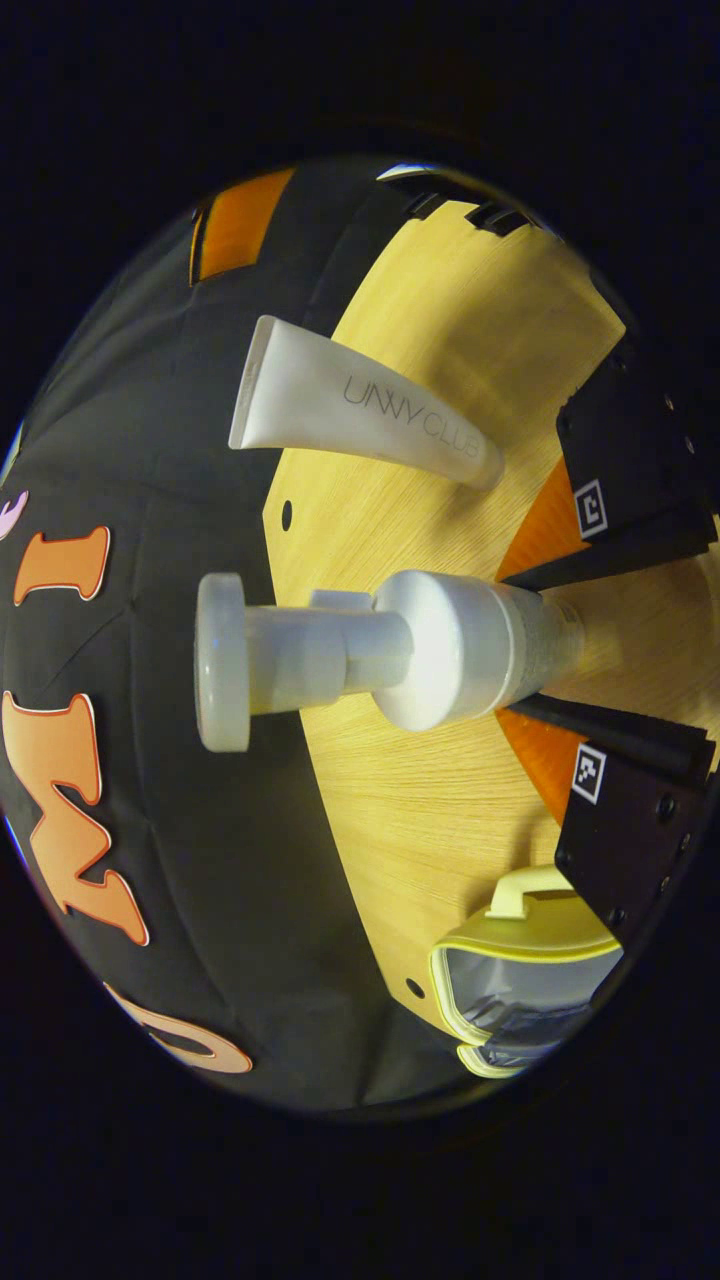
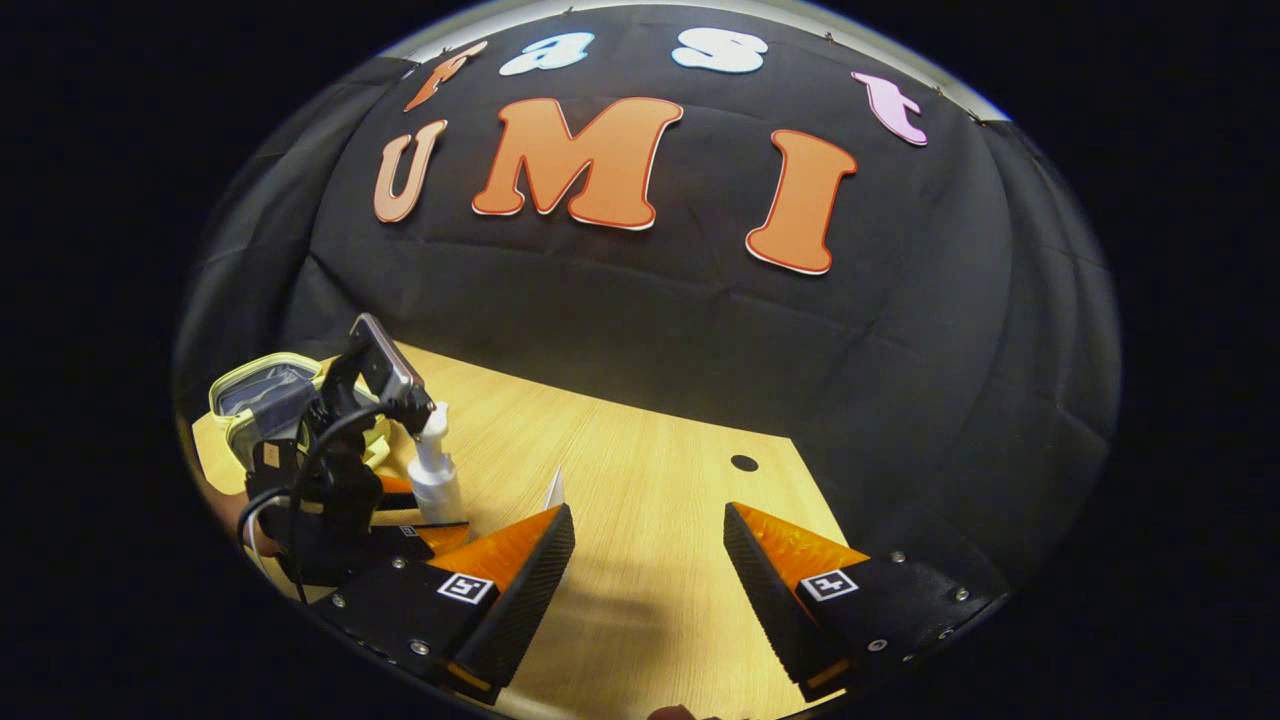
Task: First open the suitcase, pack the skin care products into it, and then close the suitcase.
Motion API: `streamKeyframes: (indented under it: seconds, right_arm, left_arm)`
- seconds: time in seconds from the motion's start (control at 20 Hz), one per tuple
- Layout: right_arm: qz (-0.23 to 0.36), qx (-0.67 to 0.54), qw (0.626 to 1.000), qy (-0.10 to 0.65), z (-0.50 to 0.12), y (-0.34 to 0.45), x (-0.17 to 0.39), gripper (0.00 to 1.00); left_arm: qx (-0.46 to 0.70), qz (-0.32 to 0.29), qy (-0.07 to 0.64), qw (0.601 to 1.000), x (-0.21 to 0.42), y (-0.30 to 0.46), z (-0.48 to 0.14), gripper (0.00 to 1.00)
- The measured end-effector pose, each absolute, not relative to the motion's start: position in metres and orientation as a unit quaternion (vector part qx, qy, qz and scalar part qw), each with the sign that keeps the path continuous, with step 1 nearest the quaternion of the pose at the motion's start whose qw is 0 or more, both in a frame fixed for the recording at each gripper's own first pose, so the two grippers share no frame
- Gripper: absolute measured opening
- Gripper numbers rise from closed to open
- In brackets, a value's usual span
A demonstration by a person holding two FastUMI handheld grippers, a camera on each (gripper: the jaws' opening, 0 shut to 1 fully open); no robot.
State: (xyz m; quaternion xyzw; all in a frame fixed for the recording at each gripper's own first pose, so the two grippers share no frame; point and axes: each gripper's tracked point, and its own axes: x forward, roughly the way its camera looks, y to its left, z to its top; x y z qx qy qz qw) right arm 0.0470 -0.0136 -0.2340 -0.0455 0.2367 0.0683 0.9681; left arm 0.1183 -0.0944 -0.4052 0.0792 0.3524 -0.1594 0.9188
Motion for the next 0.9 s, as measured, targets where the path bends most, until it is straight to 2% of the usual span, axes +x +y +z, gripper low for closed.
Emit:
streamKeyframes:
  seconds: [0.35, 0.9]
  right_arm:
    - [0.109, -0.035, 0.960, 0.254, -0.266, 0.009, 0.041, 0.96]
    - [0.178, -0.022, 0.942, 0.283, -0.320, 0.054, 0.061, 0.96]
  left_arm:
    - [0.055, -0.112, 0.338, 0.933, 0.116, -0.065, -0.349, 0.60]
    - [0.026, -0.031, 0.301, 0.953, 0.111, -0.006, -0.239, 0.60]
